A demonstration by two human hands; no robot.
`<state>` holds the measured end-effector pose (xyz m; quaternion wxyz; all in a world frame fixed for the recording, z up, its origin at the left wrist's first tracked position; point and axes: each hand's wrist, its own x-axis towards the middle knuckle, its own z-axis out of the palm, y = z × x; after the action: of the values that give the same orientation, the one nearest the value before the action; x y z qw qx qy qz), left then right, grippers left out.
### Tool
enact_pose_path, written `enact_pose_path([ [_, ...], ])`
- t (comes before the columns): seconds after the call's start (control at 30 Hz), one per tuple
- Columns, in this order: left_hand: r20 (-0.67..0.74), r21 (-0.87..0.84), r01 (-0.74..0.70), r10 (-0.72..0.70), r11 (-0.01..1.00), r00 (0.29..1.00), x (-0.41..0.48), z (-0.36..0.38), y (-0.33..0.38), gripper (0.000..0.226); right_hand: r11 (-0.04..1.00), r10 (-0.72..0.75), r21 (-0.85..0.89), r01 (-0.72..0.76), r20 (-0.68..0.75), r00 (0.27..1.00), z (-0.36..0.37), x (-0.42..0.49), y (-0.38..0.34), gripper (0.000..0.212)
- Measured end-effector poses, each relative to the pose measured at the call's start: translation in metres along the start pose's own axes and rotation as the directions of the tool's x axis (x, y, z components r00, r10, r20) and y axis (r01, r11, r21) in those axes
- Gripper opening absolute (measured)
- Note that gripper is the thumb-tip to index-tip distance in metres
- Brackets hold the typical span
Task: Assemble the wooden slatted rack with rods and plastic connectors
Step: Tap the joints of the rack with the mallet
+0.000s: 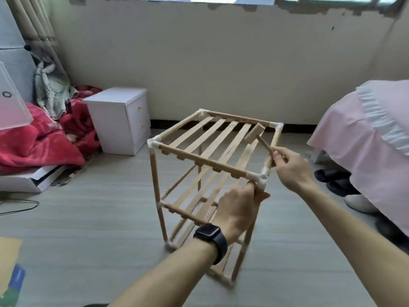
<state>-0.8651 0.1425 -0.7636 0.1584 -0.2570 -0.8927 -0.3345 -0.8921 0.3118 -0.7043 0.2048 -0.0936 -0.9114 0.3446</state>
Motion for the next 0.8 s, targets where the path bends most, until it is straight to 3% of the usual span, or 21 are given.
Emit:
enact_pose_path([
  [0.1,-0.003,0.008,0.073,-0.073,0.997,0.997,0.019,0.021,0.023,0.034,1.000,-0.006,-0.012,0.005,-0.048,0.999,-0.019,-0.011,0.014,0.030],
  [0.2,0.122,-0.096,0.118,-0.106,0.988,0.987,0.032,0.029,0.021,0.026,0.999,-0.029,0.026,0.031,-0.074,0.997,-0.030,-0.027,0.019,0.031],
  [0.27,0.206,-0.145,0.095,-0.064,0.985,0.977,0.029,0.019,0.009,0.022,0.995,-0.037,0.084,0.048,-0.121,0.992,-0.033,-0.036,0.016,0.030],
  [0.33,0.179,-0.116,0.008,0.013,0.993,0.984,0.019,-0.004,-0.013,0.020,0.983,-0.055,0.167,0.079,-0.148,0.987,-0.031,-0.042,0.004,0.029],
  [0.4,0.010,-0.071,-0.103,0.104,0.992,0.995,0.005,-0.035,-0.040,0.016,0.961,-0.104,0.243,0.131,-0.121,0.987,-0.023,-0.050,-0.014,0.029],
  [0.47,-0.277,0.020,-0.103,0.105,0.994,0.955,-0.005,-0.066,-0.067,0.013,0.940,-0.166,0.293,0.175,-0.055,0.985,-0.010,-0.055,-0.034,0.028],
  [0.53,-0.545,-0.008,0.109,-0.096,0.994,0.833,-0.004,-0.093,-0.091,0.024,0.921,-0.227,0.328,0.211,0.010,0.974,0.009,-0.059,-0.052,0.027],
  [0.57,-0.608,-0.092,0.244,-0.248,0.965,0.754,0.001,-0.104,-0.106,0.033,0.913,-0.264,0.330,0.238,0.035,0.964,0.019,-0.059,-0.060,0.025],
  [0.6,-0.594,-0.192,0.356,-0.397,0.915,0.700,0.006,-0.113,-0.118,0.043,0.909,-0.301,0.317,0.270,0.054,0.952,0.029,-0.058,-0.065,0.023],
  [0.67,-0.386,-0.352,0.451,-0.567,0.820,0.728,0.013,-0.124,-0.138,0.051,0.902,-0.348,0.305,0.305,0.098,0.932,0.049,-0.053,-0.072,0.018],
  [0.73,-0.151,-0.448,0.447,-0.558,0.774,0.816,0.013,-0.124,-0.148,0.038,0.910,-0.333,0.305,0.281,0.134,0.933,0.063,-0.047,-0.073,0.019],
  [0.8,-0.128,-0.467,0.432,-0.543,0.771,0.830,0.010,-0.120,-0.148,0.031,0.922,-0.333,0.247,0.299,0.110,0.936,0.071,-0.042,-0.068,0.021],
])
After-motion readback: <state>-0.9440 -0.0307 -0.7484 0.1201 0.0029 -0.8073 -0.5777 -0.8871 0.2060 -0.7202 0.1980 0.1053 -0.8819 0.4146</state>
